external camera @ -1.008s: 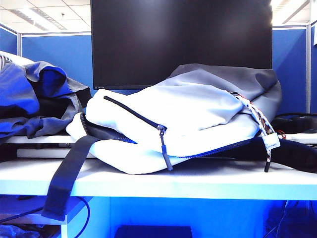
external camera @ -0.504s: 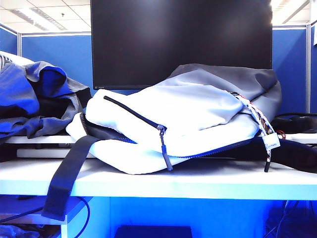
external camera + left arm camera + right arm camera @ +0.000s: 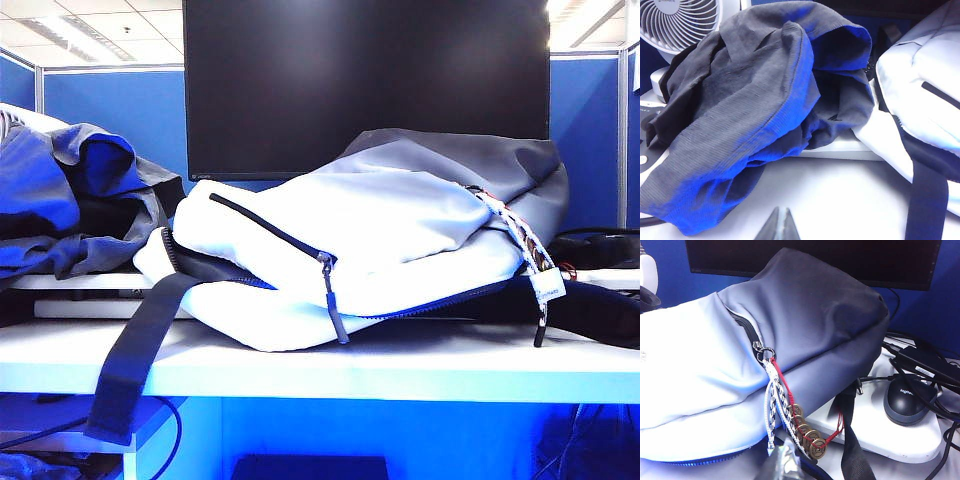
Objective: Take the gray clothes out of the backpack.
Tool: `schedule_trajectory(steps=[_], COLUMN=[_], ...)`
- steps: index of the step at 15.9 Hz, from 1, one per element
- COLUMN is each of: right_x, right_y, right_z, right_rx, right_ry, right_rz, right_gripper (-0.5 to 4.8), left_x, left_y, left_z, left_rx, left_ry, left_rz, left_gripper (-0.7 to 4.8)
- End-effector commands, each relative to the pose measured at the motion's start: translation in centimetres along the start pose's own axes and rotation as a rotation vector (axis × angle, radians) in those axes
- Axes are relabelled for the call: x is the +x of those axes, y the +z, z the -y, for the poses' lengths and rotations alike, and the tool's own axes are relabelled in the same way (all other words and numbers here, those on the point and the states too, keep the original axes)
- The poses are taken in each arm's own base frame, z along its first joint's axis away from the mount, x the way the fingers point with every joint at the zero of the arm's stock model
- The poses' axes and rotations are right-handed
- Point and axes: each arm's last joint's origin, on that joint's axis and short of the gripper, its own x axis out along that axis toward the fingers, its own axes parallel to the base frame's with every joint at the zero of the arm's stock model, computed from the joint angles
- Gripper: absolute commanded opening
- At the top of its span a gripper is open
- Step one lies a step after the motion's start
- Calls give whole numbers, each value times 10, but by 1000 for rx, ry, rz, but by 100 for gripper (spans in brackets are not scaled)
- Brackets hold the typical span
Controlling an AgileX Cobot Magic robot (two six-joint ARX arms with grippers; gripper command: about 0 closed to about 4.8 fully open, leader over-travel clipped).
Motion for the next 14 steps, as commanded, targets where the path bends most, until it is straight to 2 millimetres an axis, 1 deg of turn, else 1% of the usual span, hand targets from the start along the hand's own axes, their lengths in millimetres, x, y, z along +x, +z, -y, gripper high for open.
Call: schedule_trajectory(steps=[1,8,9,11,12,13,14], right_x=[0,0,0,0,-2,-6,-10], right_y=[3,3,3,1,0,-2,-4], right_z=[0,0,1,3,4,6,7], right_rx=[-3,-19,-40,-22,15,85,110], right_ry=[6,1,-25,-89,-149,-253,-311], right_rz=[17,15,15,-4,-13,-23,-23], right_gripper=[0,0,0,0,0,0,0], left_x=[0,0,0,0,0,0,0], left_y=[1,1,1,1,1,1,1], left_z=[0,0,0,0,0,0,0], left_rx=[4,4,4,4,4,4,4], left_ry=[-4,-4,-4,-4,-4,-4,-4], left_rz=[7,7,7,8,7,7,7], left_gripper=[-5,-5,-5,-5,-5,-5,-5])
